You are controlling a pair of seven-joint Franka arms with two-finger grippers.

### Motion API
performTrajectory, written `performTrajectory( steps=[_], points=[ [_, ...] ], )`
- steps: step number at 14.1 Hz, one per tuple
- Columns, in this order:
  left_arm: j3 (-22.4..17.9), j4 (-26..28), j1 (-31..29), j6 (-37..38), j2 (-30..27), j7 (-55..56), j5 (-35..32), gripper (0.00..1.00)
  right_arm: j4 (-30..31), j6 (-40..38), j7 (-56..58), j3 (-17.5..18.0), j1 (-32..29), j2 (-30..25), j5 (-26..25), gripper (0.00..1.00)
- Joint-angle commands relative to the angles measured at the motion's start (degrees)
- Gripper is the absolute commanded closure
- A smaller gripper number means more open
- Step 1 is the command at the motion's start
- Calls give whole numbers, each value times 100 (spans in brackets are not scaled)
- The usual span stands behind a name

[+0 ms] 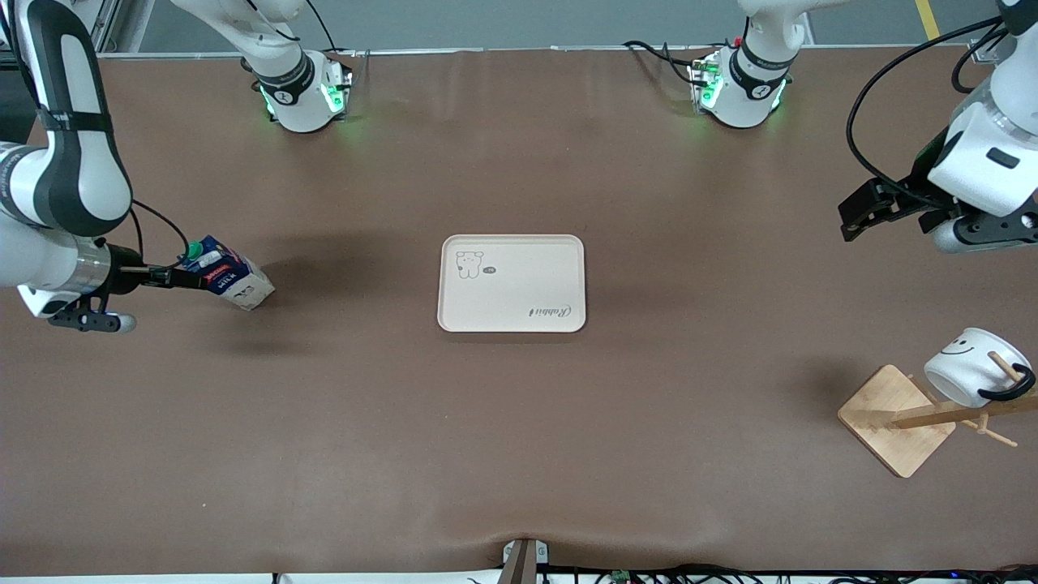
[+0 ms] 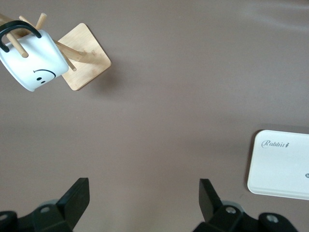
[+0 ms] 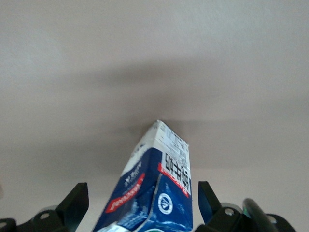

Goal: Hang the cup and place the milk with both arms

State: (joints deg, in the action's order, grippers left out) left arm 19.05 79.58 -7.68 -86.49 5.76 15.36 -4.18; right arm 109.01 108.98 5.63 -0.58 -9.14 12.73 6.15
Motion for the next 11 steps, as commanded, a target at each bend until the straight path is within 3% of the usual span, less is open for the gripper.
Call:
performTrajectory(
  steps=[1,3,5,8,11],
  points=[
    [-891,224,625,124,-320,-340,233,0,-511,-114,26,14,192,405,-78,0],
    [-1427,364,1126,141,-461,-402,233,0,-905,-26,26,14,307,660,-481,0],
    [-1780,382,1523,237,-540,-402,233,0,-1757,-462,9,14,316,670,-518,0],
    [-1940,496,1744,264,-646,-393,233,0,-3084,-1508,9,14,272,643,-500,0],
    [-1922,541,1674,264,-708,-393,312,0,-3527,-2037,-44,32,447,294,-579,0]
  ],
)
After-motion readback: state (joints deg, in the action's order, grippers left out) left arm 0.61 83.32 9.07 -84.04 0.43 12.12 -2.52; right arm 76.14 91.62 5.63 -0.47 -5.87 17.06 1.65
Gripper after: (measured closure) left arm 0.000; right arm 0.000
